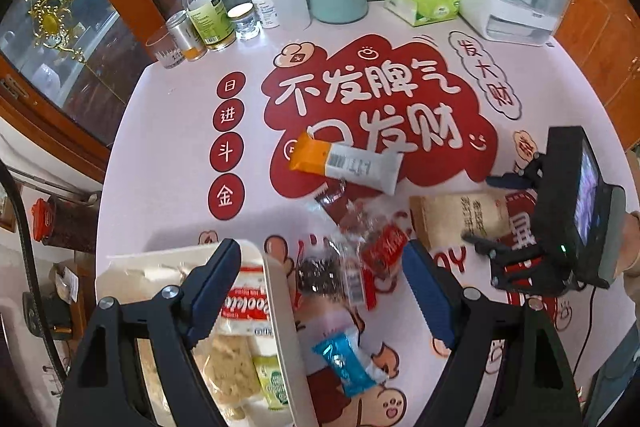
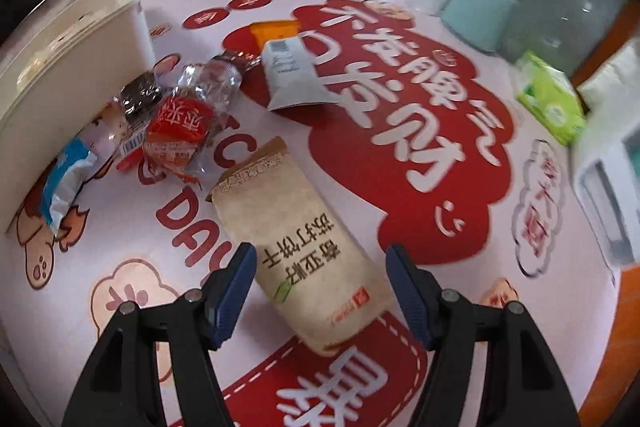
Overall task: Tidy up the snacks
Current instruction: 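Withdraw both open tools from the tray toward the remaining snacks, then grasp the brown biscuit bag with the right tool while the left tool grasps the orange-white bar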
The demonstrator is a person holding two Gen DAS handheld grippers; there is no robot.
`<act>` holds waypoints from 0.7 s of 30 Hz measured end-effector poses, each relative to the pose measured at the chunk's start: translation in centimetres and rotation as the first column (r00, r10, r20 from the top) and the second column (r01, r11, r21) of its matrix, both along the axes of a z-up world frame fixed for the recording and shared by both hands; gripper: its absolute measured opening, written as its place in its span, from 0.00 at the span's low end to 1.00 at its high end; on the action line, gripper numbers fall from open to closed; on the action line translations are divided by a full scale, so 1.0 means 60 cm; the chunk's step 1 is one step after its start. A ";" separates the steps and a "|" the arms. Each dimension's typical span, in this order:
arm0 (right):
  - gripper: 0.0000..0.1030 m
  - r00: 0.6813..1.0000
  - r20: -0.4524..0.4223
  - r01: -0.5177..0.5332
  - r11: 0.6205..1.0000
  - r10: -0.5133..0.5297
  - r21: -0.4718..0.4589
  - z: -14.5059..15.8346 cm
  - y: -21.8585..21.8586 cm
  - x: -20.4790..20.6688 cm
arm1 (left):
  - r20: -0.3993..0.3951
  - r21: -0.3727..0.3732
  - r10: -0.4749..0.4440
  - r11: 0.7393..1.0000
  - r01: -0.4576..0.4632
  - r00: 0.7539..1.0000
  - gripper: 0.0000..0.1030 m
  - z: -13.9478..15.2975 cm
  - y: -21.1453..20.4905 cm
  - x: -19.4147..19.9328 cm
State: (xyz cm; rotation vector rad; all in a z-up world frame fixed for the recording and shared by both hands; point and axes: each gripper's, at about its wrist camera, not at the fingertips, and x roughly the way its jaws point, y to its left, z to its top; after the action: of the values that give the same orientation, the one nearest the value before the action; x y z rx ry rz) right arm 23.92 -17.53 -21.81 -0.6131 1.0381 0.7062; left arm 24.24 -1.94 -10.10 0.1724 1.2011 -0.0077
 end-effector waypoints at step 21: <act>0.58 0.994 -0.106 -0.036 0.999 0.040 0.031 -0.020 -0.010 0.018 | -0.152 0.003 0.159 0.987 -0.160 0.976 0.79 -0.136 -0.007 0.171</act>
State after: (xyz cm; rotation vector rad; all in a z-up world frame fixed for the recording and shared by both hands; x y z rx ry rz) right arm 24.98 -18.16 -22.98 -0.5762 1.1147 0.7930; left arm 34.50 -2.37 -18.25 0.0678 1.3638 0.1160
